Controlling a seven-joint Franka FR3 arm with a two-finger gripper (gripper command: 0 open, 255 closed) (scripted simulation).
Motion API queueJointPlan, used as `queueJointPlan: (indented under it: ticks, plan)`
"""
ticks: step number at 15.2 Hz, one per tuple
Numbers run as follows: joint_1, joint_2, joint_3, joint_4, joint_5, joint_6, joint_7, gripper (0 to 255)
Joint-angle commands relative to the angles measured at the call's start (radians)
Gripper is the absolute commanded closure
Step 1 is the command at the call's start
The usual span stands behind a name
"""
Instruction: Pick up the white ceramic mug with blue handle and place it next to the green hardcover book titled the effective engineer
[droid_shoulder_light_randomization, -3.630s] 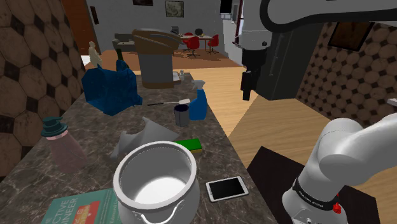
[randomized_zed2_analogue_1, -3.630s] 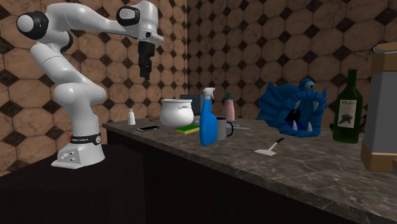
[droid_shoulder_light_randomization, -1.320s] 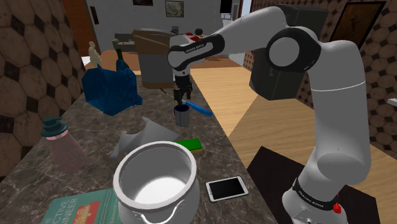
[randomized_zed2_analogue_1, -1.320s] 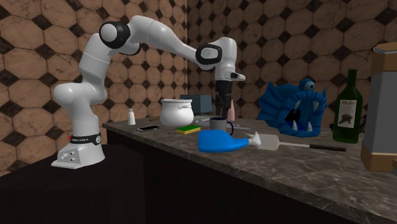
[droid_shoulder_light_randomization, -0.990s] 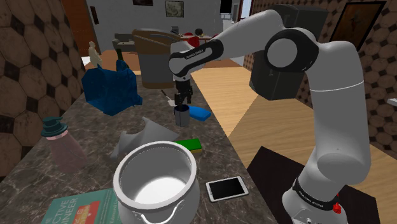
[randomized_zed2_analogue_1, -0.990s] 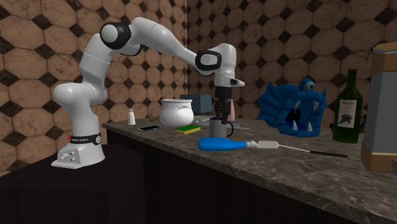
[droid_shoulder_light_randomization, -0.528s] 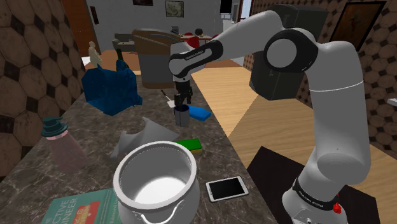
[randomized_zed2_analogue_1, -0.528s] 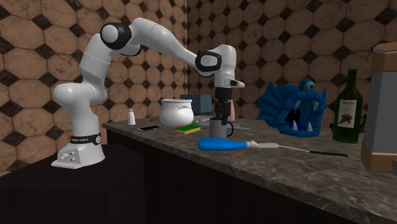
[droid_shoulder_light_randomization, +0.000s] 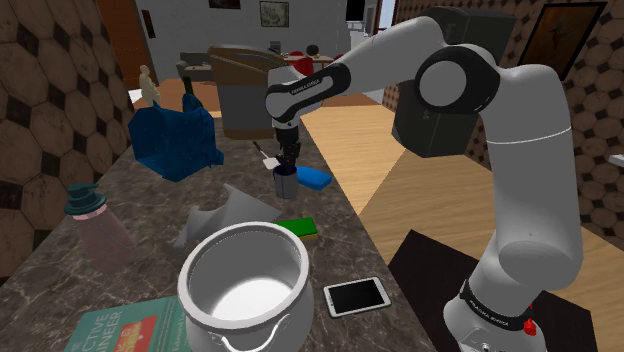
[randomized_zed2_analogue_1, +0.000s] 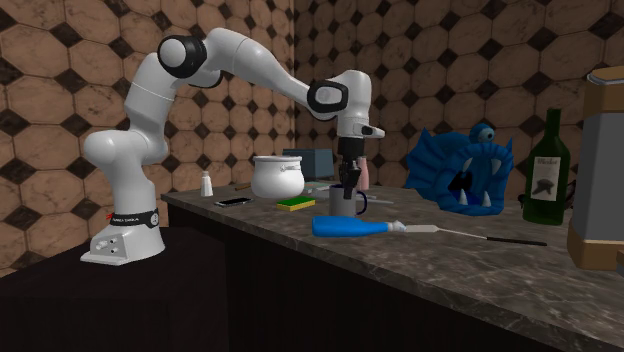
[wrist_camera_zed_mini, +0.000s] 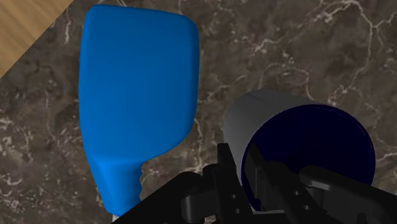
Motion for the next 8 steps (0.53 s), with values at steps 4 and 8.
queueJointPlan:
  ticks: [4, 8]
  plan:
    - [0.0, -0.009, 0.0, 0.013, 0.001, -0.022, -0.001, 255]
    - [0.0, -0.025, 0.001, 0.044, 0.001, -0.069, -0.002, 255]
